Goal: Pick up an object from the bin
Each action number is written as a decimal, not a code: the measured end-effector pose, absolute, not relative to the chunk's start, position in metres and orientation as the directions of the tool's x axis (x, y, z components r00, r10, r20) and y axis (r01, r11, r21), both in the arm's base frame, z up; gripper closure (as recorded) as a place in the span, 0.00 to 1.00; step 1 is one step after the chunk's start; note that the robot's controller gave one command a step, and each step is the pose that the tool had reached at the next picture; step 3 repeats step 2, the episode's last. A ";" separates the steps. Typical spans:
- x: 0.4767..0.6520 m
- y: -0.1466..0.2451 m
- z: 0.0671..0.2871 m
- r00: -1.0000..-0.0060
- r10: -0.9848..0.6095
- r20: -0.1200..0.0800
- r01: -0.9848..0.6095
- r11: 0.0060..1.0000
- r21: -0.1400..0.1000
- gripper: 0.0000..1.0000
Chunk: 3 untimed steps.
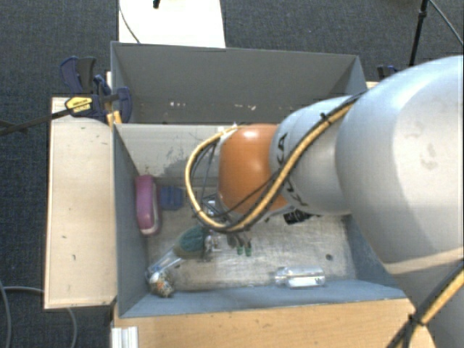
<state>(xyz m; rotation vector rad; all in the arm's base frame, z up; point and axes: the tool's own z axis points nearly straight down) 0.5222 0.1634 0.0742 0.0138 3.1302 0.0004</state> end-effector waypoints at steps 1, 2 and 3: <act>0.511 0.184 0.233 -1.000 -0.003 -0.009 -0.003 1.000 0.004 1.00; 0.510 0.183 0.228 -1.000 -0.004 -0.002 -0.004 1.000 0.000 1.00; 0.510 0.183 0.228 -1.000 -0.004 -0.002 -0.004 1.000 0.000 1.00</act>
Offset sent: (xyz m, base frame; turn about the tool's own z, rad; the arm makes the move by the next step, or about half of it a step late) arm -0.0126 0.0190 0.1540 -0.0077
